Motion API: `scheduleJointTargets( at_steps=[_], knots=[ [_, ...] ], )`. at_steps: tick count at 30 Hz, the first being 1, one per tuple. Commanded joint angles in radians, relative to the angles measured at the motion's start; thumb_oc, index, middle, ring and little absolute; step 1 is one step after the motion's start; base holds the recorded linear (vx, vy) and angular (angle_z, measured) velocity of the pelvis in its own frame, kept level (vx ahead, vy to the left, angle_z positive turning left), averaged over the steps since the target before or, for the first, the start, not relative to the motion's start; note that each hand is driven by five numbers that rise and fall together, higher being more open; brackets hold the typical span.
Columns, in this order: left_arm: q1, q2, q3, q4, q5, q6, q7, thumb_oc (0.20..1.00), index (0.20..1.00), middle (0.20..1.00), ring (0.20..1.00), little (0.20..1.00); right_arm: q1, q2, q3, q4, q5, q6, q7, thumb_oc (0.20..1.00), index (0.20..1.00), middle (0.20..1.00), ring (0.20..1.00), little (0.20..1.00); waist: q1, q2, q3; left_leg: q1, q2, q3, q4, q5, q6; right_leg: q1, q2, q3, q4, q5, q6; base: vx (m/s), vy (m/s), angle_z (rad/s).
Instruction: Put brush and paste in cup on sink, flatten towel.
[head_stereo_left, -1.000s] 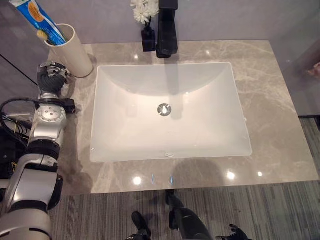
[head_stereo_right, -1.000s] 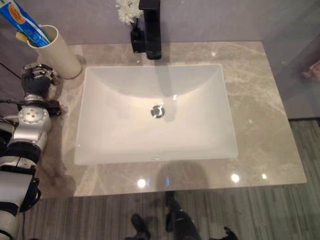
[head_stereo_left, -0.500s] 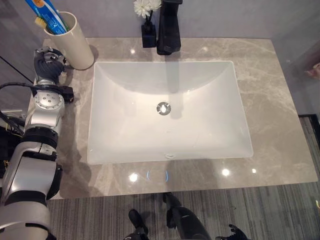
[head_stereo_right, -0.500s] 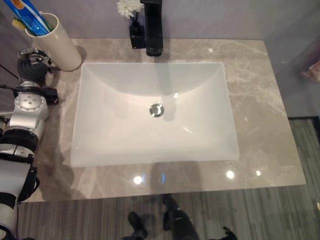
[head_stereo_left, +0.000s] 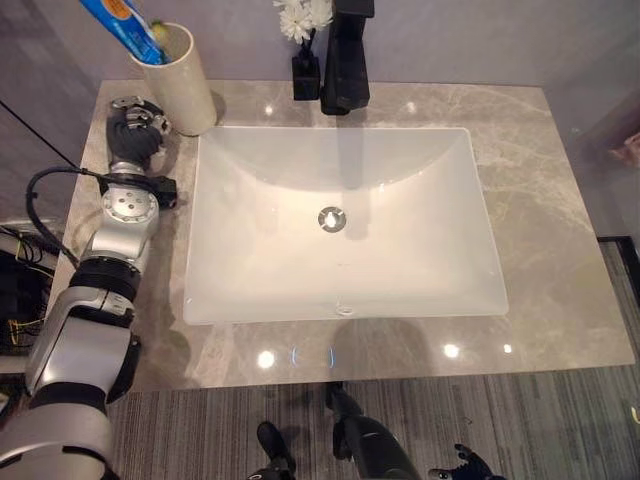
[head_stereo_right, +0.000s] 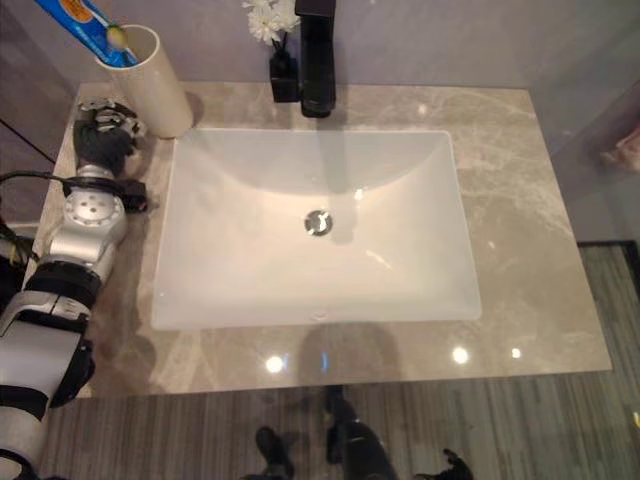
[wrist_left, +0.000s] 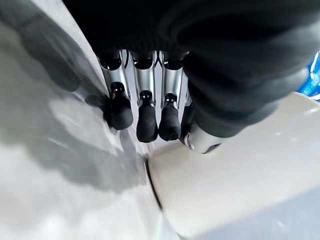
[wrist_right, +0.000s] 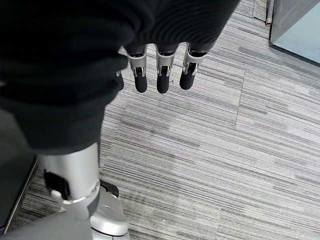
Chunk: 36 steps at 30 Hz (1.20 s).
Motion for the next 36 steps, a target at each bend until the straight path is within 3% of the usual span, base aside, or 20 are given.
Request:
scheduleJointTargets(
  at_steps=[1, 3, 4, 5, 25, 33, 34, 35, 36],
  knots=[
    [0.017, -0.074, -0.024, 0.035, -0.015, 0.021, -0.057, 0.200, 0.200, 0.200, 0.200, 0.200, -0.030, -0.019, 0.025, 0.019, 0.032, 0.000, -0.005, 1.000, 1.000, 1.000, 1.000, 1.000, -0.041, -0.002, 0.052, 0.040, 0.031, -0.131, 0.006, 0.031, -0.032, 0.032, 0.021, 0.097, -0.001, 0.013, 0.107, -0.08, -0.047, -0.02],
    [0.015, -0.086, -0.031, 0.028, -0.016, 0.020, -0.062, 0.200, 0.200, 0.200, 0.200, 0.200, -0.029, -0.020, 0.021, 0.021, 0.032, 0.002, -0.007, 1.000, 1.000, 1.000, 1.000, 1.000, -0.037, 0.013, 0.050, 0.052, 0.040, -0.141, 0.006, 0.005, -0.035, 0.042, 0.032, 0.104, -0.001, -0.007, 0.117, 0.00, 0.003, -0.06],
    [0.015, -0.085, -0.030, 0.028, -0.016, 0.019, -0.062, 0.200, 0.200, 0.200, 0.200, 0.200, -0.030, -0.020, 0.021, 0.020, 0.032, 0.002, -0.007, 1.000, 1.000, 1.000, 1.000, 1.000, -0.043, -0.002, 0.052, 0.042, 0.030, -0.129, 0.006, 0.030, -0.031, 0.031, 0.022, 0.101, -0.001, 0.014, 0.106, 0.08, 0.042, -0.11],
    [0.009, -0.095, -0.036, 0.020, -0.014, 0.019, -0.061, 0.200, 0.200, 0.200, 0.200, 0.200, -0.030, -0.022, 0.021, 0.026, 0.031, 0.003, -0.007, 1.000, 1.000, 1.000, 1.000, 1.000, -0.039, 0.013, 0.050, 0.053, 0.038, -0.138, 0.006, 0.004, -0.034, 0.041, 0.032, 0.108, -0.001, -0.005, 0.117, 0.00, 0.000, -0.07],
    [-0.113, -0.104, -0.069, 0.126, 0.015, 0.040, -0.023, 0.200, 0.200, 0.200, 0.200, 0.200, -0.029, -0.023, 0.032, 0.035, 0.037, 0.001, -0.015, 1.000, 1.000, 1.000, 1.000, 1.000, -0.059, 0.007, 0.042, 0.045, 0.041, -0.124, 0.006, 0.005, -0.035, 0.024, 0.041, 0.121, -0.001, 0.001, 0.118, 0.01, -0.002, -0.04],
    [0.022, -0.148, -0.109, -0.087, -0.026, 0.009, -0.139, 0.200, 0.200, 0.200, 0.200, 0.200, -0.022, -0.027, 0.018, 0.032, 0.021, 0.008, -0.002, 1.000, 1.000, 1.000, 1.000, 1.000, -0.044, 0.002, 0.028, 0.073, 0.043, -0.139, 0.006, 0.000, -0.036, 0.059, 0.032, 0.105, -0.001, -0.005, 0.118, -0.01, -0.006, 0.00],
    [0.042, -0.153, -0.113, -0.113, -0.027, 0.004, -0.145, 0.200, 0.200, 0.200, 0.200, 0.200, -0.022, -0.026, 0.014, 0.033, 0.019, 0.008, -0.001, 1.000, 1.000, 1.000, 1.000, 1.000, -0.046, -0.015, 0.026, 0.067, 0.031, -0.132, 0.006, 0.023, -0.032, 0.056, 0.019, 0.098, -0.001, 0.014, 0.108, 0.00, 0.000, 0.00],
    [0.043, -0.154, -0.114, -0.114, -0.027, 0.005, -0.145, 0.200, 0.200, 0.200, 0.200, 0.200, -0.020, -0.025, 0.014, 0.034, 0.019, 0.008, -0.001, 1.000, 1.000, 1.000, 1.000, 1.000, -0.041, -0.001, 0.024, 0.077, 0.041, -0.143, 0.006, -0.001, -0.036, 0.066, 0.029, 0.101, -0.001, -0.005, 0.118, -0.07, -0.043, 0.02],
    [0.061, -0.158, -0.117, -0.138, -0.032, 0.000, -0.154, 0.200, 0.200, 0.200, 0.200, 0.200, -0.022, -0.024, 0.009, 0.036, 0.017, 0.011, 0.000, 1.000, 1.000, 1.000, 1.000, 1.000, -0.044, -0.016, 0.021, 0.072, 0.029, -0.137, 0.006, 0.022, -0.032, 0.064, 0.016, 0.095, -0.001, 0.014, 0.109, 0.03, 0.031, -0.01]
  ],
)
